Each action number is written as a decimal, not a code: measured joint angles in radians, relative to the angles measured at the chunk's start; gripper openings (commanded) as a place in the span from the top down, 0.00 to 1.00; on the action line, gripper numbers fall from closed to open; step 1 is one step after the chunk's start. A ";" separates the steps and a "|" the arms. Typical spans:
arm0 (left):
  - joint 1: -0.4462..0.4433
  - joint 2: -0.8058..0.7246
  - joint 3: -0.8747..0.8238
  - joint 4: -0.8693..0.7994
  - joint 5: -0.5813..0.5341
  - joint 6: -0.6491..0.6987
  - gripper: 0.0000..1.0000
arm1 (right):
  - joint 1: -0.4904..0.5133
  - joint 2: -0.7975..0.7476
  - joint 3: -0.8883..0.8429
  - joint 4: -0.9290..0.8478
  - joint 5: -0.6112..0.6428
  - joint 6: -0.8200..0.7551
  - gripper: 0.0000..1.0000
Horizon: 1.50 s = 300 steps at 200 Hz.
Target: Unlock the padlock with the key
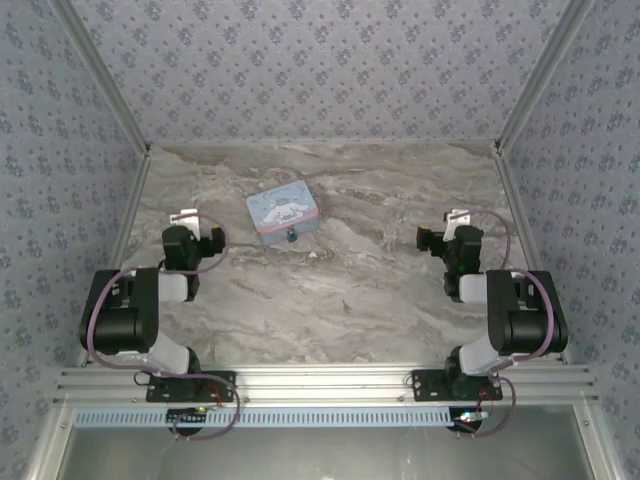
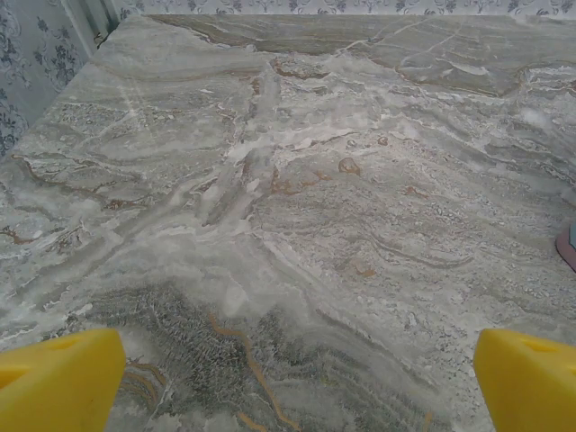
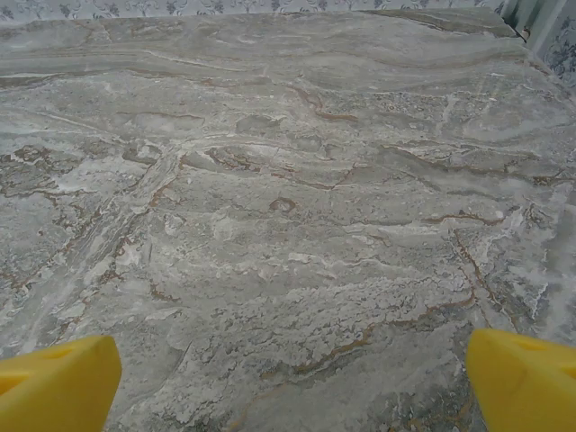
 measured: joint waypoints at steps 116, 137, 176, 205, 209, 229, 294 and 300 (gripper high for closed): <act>0.000 0.000 0.000 0.000 0.000 0.000 0.00 | -0.003 0.000 0.000 0.000 -0.001 0.000 0.00; 0.000 -0.003 0.005 -0.019 -0.005 -0.003 0.00 | -0.004 0.000 0.000 -0.001 -0.006 0.000 0.00; -0.005 -0.136 0.042 -0.176 -0.046 -0.020 0.01 | -0.009 -0.034 0.035 -0.116 0.003 0.002 0.00; -0.010 -0.335 0.073 -0.345 -0.063 -0.114 0.01 | -0.006 -0.160 0.113 -0.307 0.016 0.035 0.00; -0.010 -0.353 0.083 -0.372 -0.064 -0.134 0.01 | -0.004 -0.181 0.128 -0.338 0.016 0.046 0.00; -0.011 -0.425 0.145 -0.505 -0.040 -0.287 0.00 | 0.034 -0.263 0.205 -0.502 0.006 0.104 0.04; -0.246 -0.460 0.174 -0.669 0.072 -0.673 0.00 | 0.438 -0.294 0.438 -1.067 -0.072 0.312 0.14; -0.275 -0.455 0.174 -0.667 0.075 -0.692 0.00 | 0.478 -0.282 0.445 -1.102 -0.082 0.327 0.15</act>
